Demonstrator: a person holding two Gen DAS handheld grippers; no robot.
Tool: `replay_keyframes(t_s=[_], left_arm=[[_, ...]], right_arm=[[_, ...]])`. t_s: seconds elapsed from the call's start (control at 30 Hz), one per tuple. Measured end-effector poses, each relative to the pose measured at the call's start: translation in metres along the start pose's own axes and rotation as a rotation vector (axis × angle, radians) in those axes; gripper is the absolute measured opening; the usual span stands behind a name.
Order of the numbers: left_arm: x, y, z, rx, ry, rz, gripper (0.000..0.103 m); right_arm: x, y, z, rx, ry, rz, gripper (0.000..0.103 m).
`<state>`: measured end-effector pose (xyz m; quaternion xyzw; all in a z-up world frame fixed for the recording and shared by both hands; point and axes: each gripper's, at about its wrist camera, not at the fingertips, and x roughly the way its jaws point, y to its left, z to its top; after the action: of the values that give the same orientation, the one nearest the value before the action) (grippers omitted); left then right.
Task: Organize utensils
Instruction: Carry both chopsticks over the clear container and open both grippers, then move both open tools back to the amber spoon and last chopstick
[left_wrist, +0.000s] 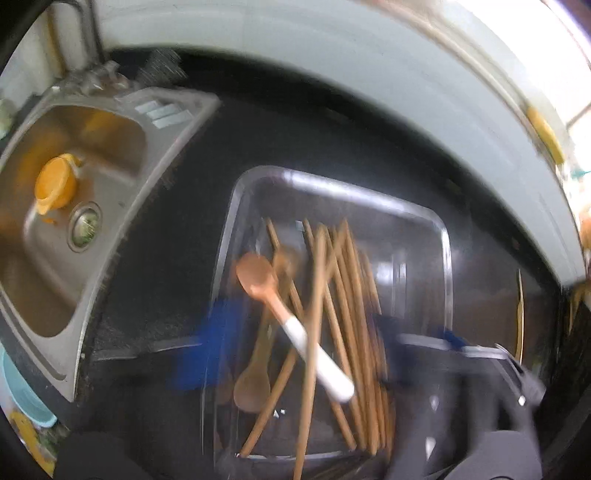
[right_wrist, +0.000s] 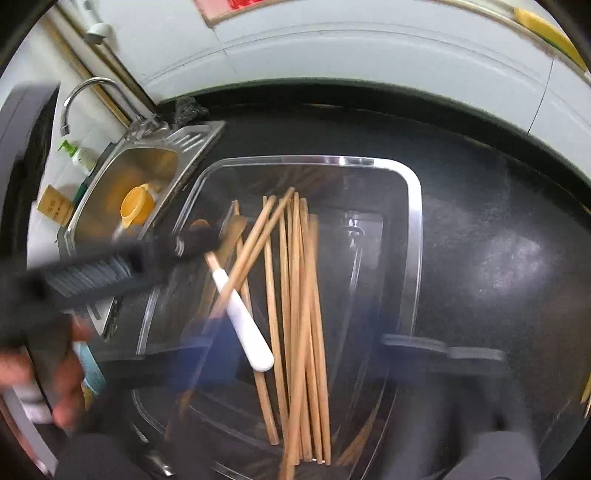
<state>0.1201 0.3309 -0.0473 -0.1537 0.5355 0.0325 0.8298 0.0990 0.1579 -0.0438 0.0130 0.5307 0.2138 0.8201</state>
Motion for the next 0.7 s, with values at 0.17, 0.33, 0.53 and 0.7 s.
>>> replay_keyframes(t_s=[0.17,0.33,0.53,0.7], left_arm=[[-0.018,0.0,0.009,-0.022,-0.038,-0.032,0.094],[-0.03,-0.012,0.012,-0.023,-0.073,-0.028,0.094],[-0.032,-0.068,0.004,0.065,-0.091,-0.046,0.097],[-0.02,-0.145,-0.014,0.183,-0.044,-0.109,0.097]], right_arm=[[-0.01,0.002,-0.007,-0.097,-0.042,-0.065,0.096],[-0.025,-0.011,-0.012,-0.079,-0.088,-0.078,0.096],[-0.048,-0.045,-0.029,-0.03,-0.105,-0.105,0.096],[-0.081,-0.111,-0.061,0.076,-0.126,-0.181,0.096]])
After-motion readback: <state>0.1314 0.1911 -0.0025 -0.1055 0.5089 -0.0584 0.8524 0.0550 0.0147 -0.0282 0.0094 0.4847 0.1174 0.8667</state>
